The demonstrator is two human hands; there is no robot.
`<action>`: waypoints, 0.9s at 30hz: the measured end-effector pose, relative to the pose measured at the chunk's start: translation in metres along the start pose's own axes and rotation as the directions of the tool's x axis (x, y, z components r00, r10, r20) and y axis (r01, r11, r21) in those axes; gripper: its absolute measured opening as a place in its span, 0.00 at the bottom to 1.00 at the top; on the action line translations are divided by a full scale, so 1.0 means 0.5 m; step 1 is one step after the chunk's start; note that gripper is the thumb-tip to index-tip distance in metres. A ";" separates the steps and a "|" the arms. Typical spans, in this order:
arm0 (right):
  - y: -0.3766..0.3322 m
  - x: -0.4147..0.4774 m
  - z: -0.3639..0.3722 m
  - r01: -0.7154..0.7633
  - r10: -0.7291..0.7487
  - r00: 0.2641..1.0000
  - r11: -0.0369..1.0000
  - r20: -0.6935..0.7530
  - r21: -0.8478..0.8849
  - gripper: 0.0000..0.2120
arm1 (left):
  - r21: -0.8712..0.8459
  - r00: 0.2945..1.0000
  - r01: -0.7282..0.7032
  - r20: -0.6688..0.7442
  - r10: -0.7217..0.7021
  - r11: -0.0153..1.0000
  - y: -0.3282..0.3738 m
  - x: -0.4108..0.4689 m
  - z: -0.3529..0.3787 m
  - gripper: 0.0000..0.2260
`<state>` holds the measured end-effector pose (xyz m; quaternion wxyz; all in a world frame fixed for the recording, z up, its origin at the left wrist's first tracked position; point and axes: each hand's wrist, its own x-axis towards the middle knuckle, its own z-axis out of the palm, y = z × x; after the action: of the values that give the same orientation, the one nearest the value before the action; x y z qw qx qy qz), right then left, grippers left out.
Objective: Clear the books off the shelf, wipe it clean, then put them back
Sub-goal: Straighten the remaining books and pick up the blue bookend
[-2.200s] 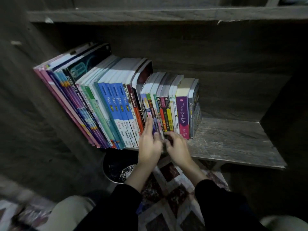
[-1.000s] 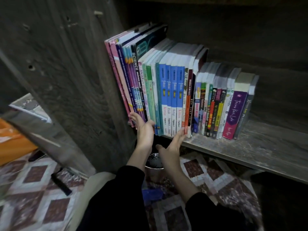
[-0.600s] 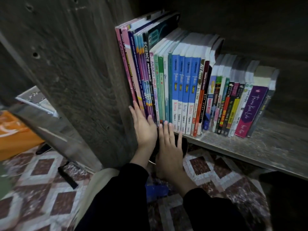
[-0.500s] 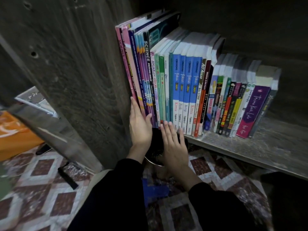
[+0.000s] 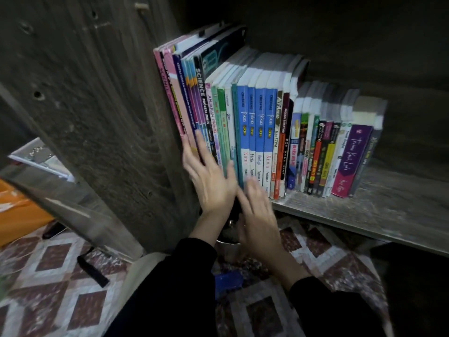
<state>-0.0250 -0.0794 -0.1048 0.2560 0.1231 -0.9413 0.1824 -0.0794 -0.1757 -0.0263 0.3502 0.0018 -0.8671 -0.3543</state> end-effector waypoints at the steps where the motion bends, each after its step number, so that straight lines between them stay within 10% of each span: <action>1: 0.002 -0.005 -0.010 -0.114 0.117 0.990 0.992 -0.074 0.047 0.40 | 0.029 0.993 -0.116 0.040 0.114 0.993 0.014 -0.004 0.007 0.41; 6: 0.006 -0.013 -0.024 -0.561 0.588 0.808 0.751 0.032 0.349 0.42 | 0.327 0.869 -0.370 0.453 0.200 0.869 0.012 0.003 0.032 0.57; 16: 0.028 -0.003 -0.032 -0.604 0.523 0.790 0.753 0.319 0.262 0.47 | 0.434 0.879 -0.396 0.435 0.196 0.810 -0.007 0.012 0.030 0.57; 23: 0.039 -0.076 -0.029 -0.473 0.547 0.835 0.770 -0.061 0.428 0.24 | 0.050 0.874 -0.406 0.312 0.372 0.913 -0.060 -0.054 -0.001 0.32; 27: 0.039 -0.132 0.047 -0.580 0.588 0.803 0.733 0.098 0.357 0.15 | 0.056 0.959 -0.147 0.254 0.128 0.988 -0.125 -0.138 0.010 0.17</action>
<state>0.0137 -0.0622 -0.1637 0.1680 -0.1345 -0.8776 0.4283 -0.0457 -0.2022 -0.1091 0.2617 -0.0898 -0.9149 -0.2939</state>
